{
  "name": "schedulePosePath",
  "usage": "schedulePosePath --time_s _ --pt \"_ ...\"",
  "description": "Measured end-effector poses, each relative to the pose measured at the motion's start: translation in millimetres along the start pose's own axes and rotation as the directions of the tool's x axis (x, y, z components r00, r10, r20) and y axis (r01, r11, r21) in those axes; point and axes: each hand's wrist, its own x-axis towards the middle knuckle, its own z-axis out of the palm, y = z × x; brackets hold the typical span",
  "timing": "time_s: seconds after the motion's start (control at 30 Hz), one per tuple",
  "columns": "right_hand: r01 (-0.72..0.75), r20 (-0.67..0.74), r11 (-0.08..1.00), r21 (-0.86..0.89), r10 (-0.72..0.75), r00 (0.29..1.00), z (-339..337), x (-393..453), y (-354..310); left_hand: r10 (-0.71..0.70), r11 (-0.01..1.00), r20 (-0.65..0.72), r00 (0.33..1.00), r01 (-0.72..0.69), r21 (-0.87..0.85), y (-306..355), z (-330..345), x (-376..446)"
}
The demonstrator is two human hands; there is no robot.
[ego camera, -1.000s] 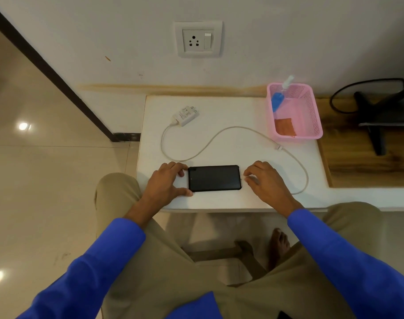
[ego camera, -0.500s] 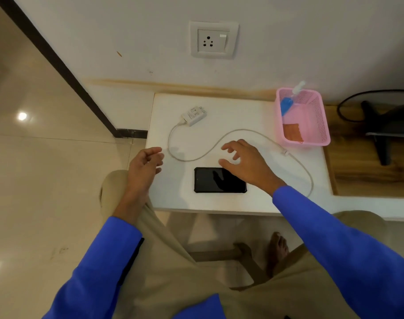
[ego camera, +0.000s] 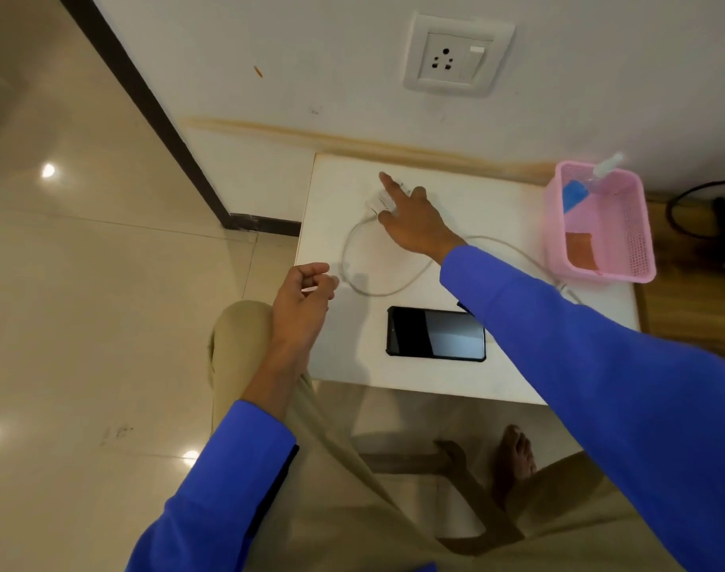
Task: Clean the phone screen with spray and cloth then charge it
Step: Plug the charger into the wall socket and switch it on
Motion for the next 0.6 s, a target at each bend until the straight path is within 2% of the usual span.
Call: schedulePosePath --time_s 0.23,0.37,0.5,0.57,0.6 --pt "-0.122 -0.063 0.978 0.171 0.135 0.989 -3 12 -8 -0.01 0.999 0.03 1.0 0.009 0.039 -2 3 4" --pt "-0.218 -0.029 0.896 0.387 0.248 0.968 -16 14 -13 -0.017 0.999 0.038 0.999 0.015 0.048 -2 3 5" --pt "-0.155 -0.164 0.843 0.515 0.274 0.948 -23 14 -18 -0.024 0.998 0.039 0.999 0.022 0.064 -4 5 6" --pt "-0.195 -0.108 0.74 0.644 0.34 0.934 -24 13 -17 -0.023 0.997 0.041 0.999 0.02 0.073 -4 5 6" --pt "-0.249 -0.034 0.618 0.745 0.409 0.912 -25 11 -16 -0.023 0.997 0.044 0.999 0.02 0.078 -3 6 6"
